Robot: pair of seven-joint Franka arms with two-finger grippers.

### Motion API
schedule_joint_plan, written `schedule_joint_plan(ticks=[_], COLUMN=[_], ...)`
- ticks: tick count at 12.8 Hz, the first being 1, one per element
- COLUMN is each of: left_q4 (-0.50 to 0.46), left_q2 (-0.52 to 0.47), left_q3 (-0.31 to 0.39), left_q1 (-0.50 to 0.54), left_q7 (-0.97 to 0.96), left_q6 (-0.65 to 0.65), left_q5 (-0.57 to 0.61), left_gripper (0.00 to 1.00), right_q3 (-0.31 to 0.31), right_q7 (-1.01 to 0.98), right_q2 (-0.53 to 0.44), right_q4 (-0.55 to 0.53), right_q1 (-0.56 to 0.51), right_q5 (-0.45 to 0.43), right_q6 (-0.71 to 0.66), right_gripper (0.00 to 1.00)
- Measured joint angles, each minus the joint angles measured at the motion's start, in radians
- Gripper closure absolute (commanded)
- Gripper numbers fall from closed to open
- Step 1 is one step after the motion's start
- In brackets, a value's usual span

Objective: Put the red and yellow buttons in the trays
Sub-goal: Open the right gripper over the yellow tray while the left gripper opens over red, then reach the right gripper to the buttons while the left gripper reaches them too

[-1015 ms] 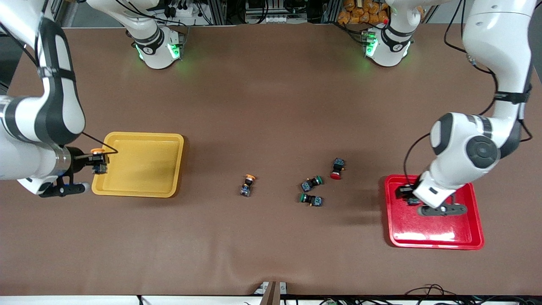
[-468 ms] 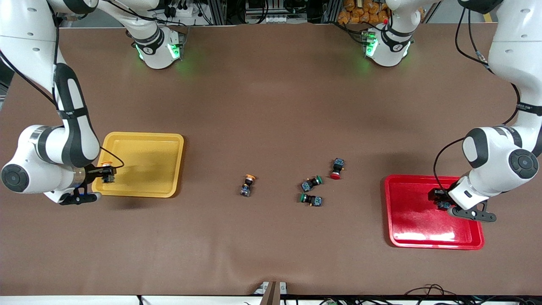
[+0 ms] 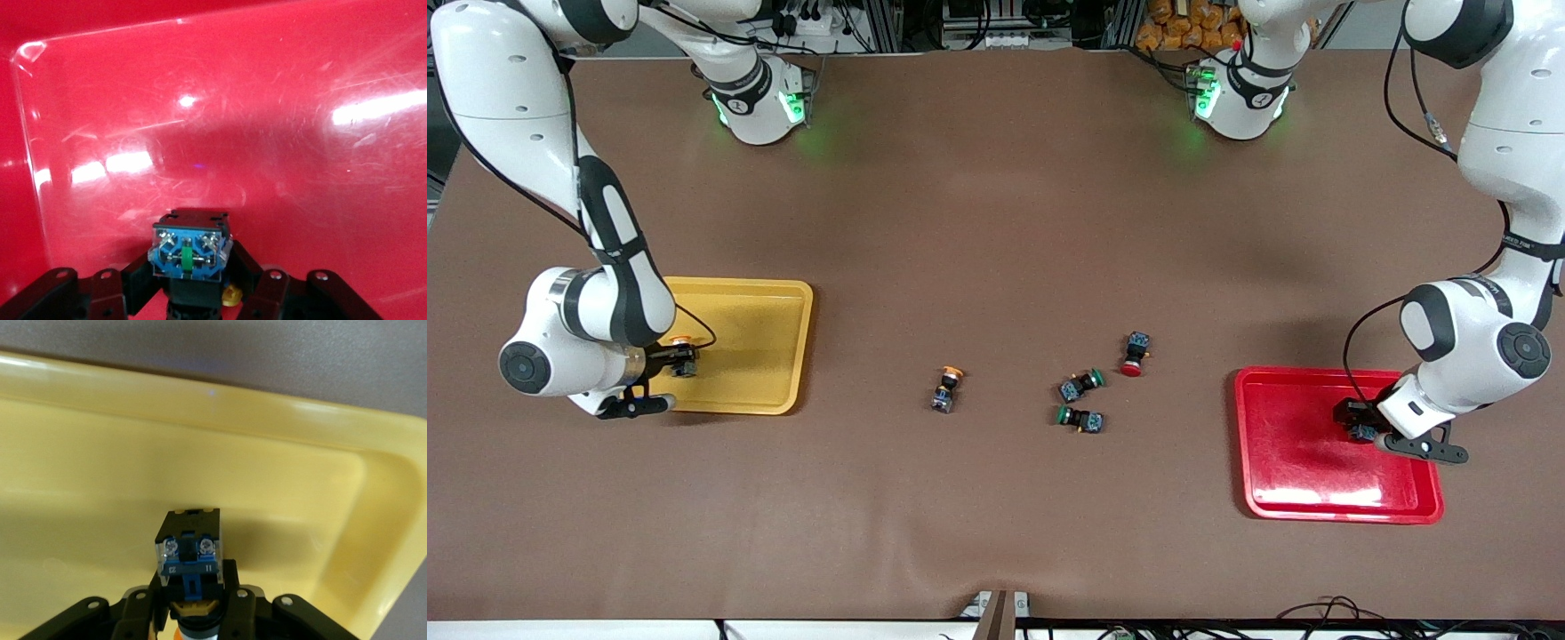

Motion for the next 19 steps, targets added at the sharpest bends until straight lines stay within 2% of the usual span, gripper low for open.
schedule_joint_plan(ticks=[1, 2, 6, 9, 12, 15, 17, 19], left_q4=[0.001, 0.002, 0.009, 0.02, 0.039, 0.04, 0.032, 0.015], left_q2=[0.0, 0.0, 0.0, -0.012, -0.122, -0.288, -0.354, -0.357], left_q3=[-0.002, -0.004, -0.007, -0.034, -0.109, -0.213, -0.298, -0.38], left_q1=[-0.001, -0.004, -0.009, -0.004, -0.002, -0.005, -0.007, -0.021], left_q7=[0.0, 0.0, 0.0, -0.002, -0.095, -0.286, -0.445, -0.62], left_q6=[0.0, 0.0, 0.0, -0.02, -0.254, -0.526, -0.623, -0.632], left_q5=[0.0, 0.0, 0.0, -0.001, -0.009, -0.013, -0.017, -0.018], left_gripper=[0.38, 0.0, 0.0, 0.0, 0.0, 0.0, 0.0, 0.0], right_q3=[0.0, 0.002, 0.019, 0.033, 0.042, 0.049, 0.05, 0.051], right_q7=[0.0, 0.0, 0.026, 0.213, 0.442, 0.688, 0.823, 0.915], right_q2=[-0.002, -0.005, -0.087, -0.16, -0.165, -0.149, -0.101, -0.026], right_q4=[0.0, 0.002, 0.065, 0.187, 0.296, 0.374, 0.445, 0.487], right_q1=[0.0, 0.0, 0.023, 0.126, 0.268, 0.424, 0.513, 0.573], right_q5=[0.0, 0.0, 0.0, 0.043, 0.132, 0.151, 0.162, 0.164], right_q6=[0.0, -0.007, -0.179, -0.323, -0.364, -0.364, -0.347, -0.246], right_gripper=[0.0, 0.0, 0.0, 0.0, 0.0, 0.0, 0.0, 0.0])
